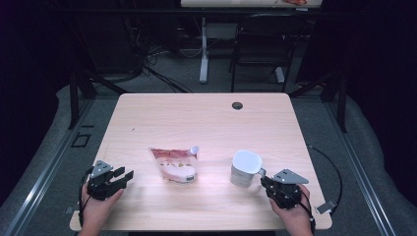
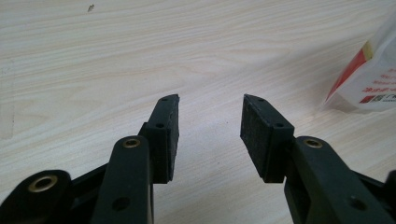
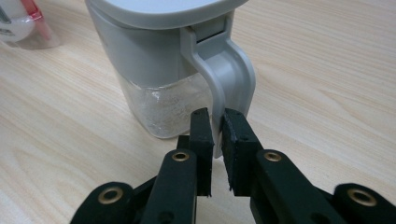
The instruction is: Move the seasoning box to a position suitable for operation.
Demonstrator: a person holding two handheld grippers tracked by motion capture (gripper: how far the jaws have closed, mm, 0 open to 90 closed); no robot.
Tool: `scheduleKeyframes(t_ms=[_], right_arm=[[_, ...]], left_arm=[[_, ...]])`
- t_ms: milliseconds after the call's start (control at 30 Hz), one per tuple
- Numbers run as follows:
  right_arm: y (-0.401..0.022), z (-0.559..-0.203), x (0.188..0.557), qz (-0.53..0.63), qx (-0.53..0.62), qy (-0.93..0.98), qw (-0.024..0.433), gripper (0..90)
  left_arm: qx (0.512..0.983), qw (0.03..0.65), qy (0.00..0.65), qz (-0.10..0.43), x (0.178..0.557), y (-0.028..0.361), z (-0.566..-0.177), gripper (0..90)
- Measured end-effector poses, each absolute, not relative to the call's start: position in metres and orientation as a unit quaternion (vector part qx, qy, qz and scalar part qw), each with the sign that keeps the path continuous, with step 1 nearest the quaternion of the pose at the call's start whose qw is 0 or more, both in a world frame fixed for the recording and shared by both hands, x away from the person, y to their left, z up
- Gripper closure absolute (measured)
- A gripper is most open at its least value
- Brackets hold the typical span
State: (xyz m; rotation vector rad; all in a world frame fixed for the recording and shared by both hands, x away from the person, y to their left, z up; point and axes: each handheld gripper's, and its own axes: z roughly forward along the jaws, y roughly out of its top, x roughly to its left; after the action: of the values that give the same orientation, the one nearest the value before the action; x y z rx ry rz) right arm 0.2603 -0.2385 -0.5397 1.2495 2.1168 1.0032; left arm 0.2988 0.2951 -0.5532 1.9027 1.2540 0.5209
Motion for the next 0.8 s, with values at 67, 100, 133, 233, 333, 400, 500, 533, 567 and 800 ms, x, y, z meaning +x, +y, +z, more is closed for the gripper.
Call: scheduleKeyframes(t_ms=[67,100,133,233,333,400,500,533,567,800], right_arm=[[-0.238,-0.54,0.259,0.37,0.457,0.772,0.241,82.7],[-0.238,-0.539,0.258,0.371,0.455,0.772,0.244,82.5],[-0.238,-0.539,0.257,0.371,0.456,0.772,0.243,82.0],[-0.24,-0.537,0.254,0.38,0.457,0.767,0.243,81.2],[-0.241,-0.535,0.253,0.386,0.456,0.764,0.243,81.2],[-0.241,-0.533,0.251,0.389,0.456,0.762,0.245,81.3],[-0.242,-0.531,0.25,0.399,0.457,0.756,0.246,81.5],[-0.242,-0.53,0.25,0.401,0.456,0.755,0.248,82.1],[-0.243,-0.529,0.25,0.402,0.457,0.754,0.248,82.8],[-0.247,-0.521,0.253,0.418,0.461,0.743,0.246,89.5]], left_arm=[[0.75,0.39,0.493,0.203,0.299,0.295,-0.553,57.4],[0.75,0.39,0.493,0.204,0.299,0.295,-0.553,57.3],[0.751,0.389,0.493,0.203,0.299,0.295,-0.553,57.3],[0.75,0.39,0.494,0.205,0.299,0.295,-0.553,57.4],[0.749,0.391,0.494,0.205,0.299,0.296,-0.553,57.3],[0.748,0.392,0.495,0.204,0.299,0.296,-0.553,57.3],[0.749,0.392,0.494,0.204,0.299,0.296,-0.553,57.4],[0.749,0.392,0.494,0.204,0.299,0.296,-0.553,57.4],[0.749,0.392,0.494,0.204,0.299,0.296,-0.553,57.4],[0.751,0.389,0.495,0.199,0.3,0.295,-0.554,57.3]])
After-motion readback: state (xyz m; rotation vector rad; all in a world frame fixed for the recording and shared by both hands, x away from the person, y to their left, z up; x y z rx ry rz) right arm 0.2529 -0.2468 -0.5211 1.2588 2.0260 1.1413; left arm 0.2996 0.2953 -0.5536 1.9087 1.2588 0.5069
